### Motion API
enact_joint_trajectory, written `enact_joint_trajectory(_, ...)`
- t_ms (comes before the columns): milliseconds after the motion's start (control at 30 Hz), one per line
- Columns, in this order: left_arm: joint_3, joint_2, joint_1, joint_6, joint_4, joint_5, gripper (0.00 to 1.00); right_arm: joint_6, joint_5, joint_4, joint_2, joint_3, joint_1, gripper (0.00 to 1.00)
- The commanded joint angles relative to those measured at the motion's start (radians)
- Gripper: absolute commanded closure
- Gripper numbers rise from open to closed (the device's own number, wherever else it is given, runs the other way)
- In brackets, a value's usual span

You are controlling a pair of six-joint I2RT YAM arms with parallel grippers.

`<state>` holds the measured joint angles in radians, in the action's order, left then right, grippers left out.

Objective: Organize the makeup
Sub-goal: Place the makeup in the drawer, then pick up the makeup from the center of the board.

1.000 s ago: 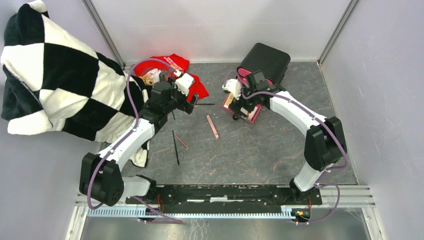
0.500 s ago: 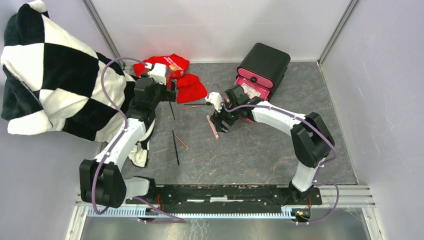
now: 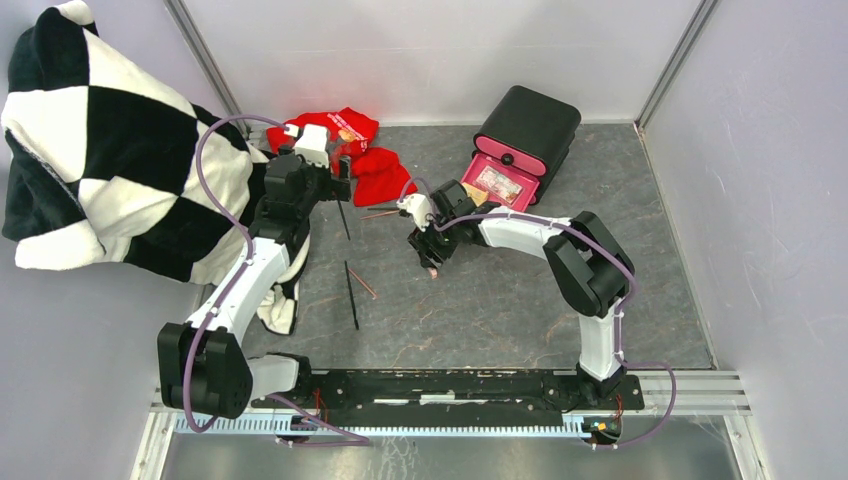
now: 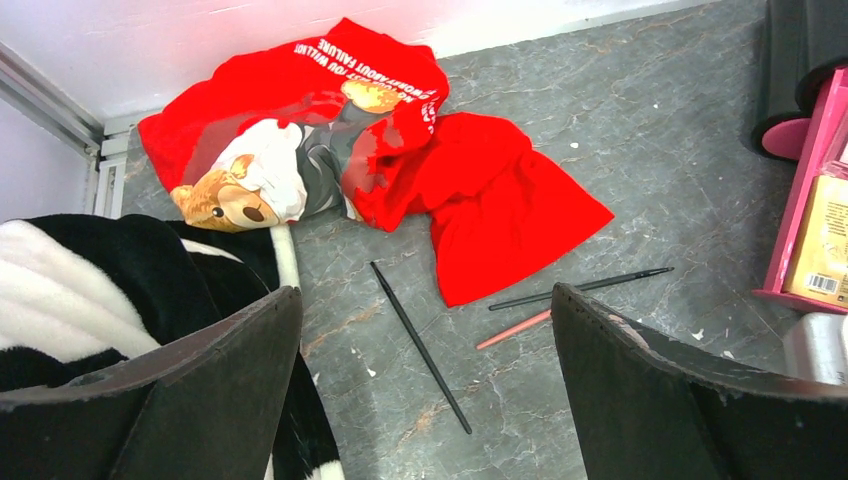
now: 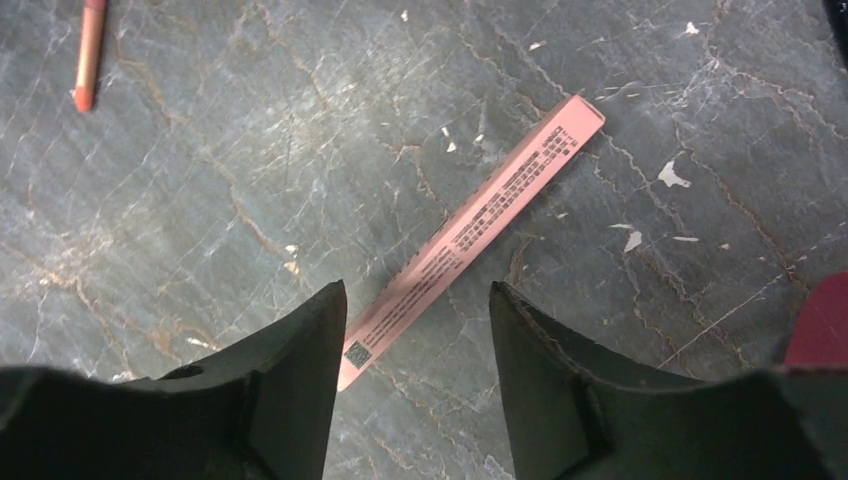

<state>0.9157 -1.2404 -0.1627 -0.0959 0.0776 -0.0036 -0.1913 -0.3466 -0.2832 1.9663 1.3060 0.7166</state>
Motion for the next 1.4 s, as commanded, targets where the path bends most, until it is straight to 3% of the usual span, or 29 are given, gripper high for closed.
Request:
enact_joint_trajectory(0, 0.002, 0.033, 0.009, 0.036, 0.046, 0.025, 0.00, 0.042, 0.038, 0.057, 0.021, 0.045, 0.013, 0.43)
enact_joint_trajectory(233, 0.001, 0.037, 0.012, 0.033, 0.048, 0.030, 0.00, 0.018, 0.038, 0.064, 0.000, 0.030, 0.012, 0.67)
enact_joint_trajectory(433, -0.004, 0.046, 0.016, 0.033, 0.052, 0.029, 0.00, -0.093, -0.023, 0.070, -0.149, -0.037, 0.011, 0.86)
enact_joint_trajectory(767, -0.009, 0.050, 0.020, 0.034, 0.060, 0.035, 0.00, -0.219, 0.144, -0.029, -0.363, -0.058, -0.086, 0.91)
enact_joint_trajectory(1100, -0.010, 0.049, 0.022, 0.019, 0.059, 0.048, 0.00, -0.331, 0.255, -0.106, -0.337, 0.005, -0.264, 0.93)
enact_joint_trajectory(1367, -0.009, 0.028, 0.022, -0.012, 0.054, 0.128, 0.00, -0.390, 0.289, -0.140, -0.261, 0.054, -0.303, 0.94)
